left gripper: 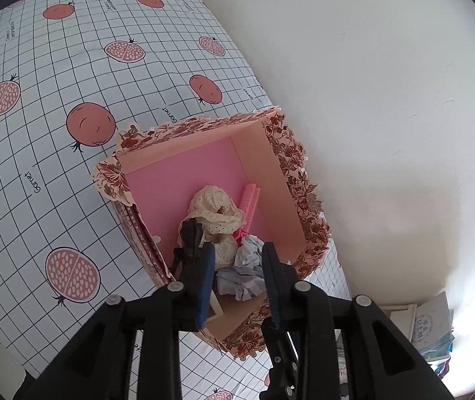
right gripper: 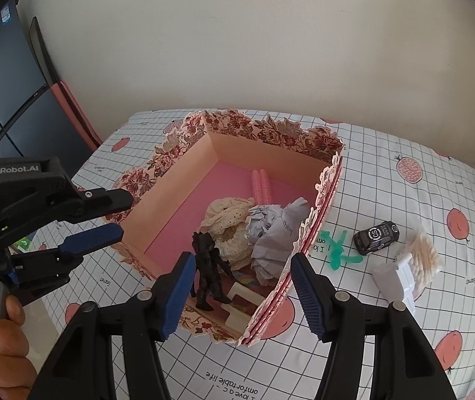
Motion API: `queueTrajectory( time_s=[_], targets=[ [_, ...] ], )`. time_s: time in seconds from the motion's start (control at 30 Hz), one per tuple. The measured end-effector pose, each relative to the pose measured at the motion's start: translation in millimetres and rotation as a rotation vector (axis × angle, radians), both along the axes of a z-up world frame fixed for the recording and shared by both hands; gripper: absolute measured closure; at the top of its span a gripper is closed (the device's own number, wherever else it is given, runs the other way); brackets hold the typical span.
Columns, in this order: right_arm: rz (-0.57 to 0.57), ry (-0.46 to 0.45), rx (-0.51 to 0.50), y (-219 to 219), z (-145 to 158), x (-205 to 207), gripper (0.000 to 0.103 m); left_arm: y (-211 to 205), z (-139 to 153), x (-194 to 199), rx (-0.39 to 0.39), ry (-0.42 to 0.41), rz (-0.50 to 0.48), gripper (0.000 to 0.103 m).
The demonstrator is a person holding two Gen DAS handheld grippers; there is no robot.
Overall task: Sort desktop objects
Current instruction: 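Open both tools to drop the clip and action figure into the box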
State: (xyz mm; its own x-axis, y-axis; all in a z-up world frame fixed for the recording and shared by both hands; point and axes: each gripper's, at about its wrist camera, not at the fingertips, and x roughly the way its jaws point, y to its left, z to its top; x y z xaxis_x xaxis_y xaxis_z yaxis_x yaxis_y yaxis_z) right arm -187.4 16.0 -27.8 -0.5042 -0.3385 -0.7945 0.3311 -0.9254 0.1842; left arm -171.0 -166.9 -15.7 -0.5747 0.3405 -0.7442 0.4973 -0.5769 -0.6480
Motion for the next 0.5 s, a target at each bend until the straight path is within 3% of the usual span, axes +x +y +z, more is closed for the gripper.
queueTrajectory(
  time_s=[0.1,0.37,0.5],
  targets=[
    [-0.003,-0.001,-0.001,0.6,-0.1,-0.8,0.040,-0.4,0.5,0.0,-0.005,-0.002,0.001,0.069],
    [-0.033,0.009,0.002,4.8,0.5,-1.2,0.036,-0.3,0.1,-0.2,-0.012,-0.007,0.011,0.043],
    [-0.053,0.004,-0.013,8.9,-0.1,-3.2,0.032,-1.3,-0.9,-0.3,-0.017,-0.013,0.018,0.041]
  ],
)
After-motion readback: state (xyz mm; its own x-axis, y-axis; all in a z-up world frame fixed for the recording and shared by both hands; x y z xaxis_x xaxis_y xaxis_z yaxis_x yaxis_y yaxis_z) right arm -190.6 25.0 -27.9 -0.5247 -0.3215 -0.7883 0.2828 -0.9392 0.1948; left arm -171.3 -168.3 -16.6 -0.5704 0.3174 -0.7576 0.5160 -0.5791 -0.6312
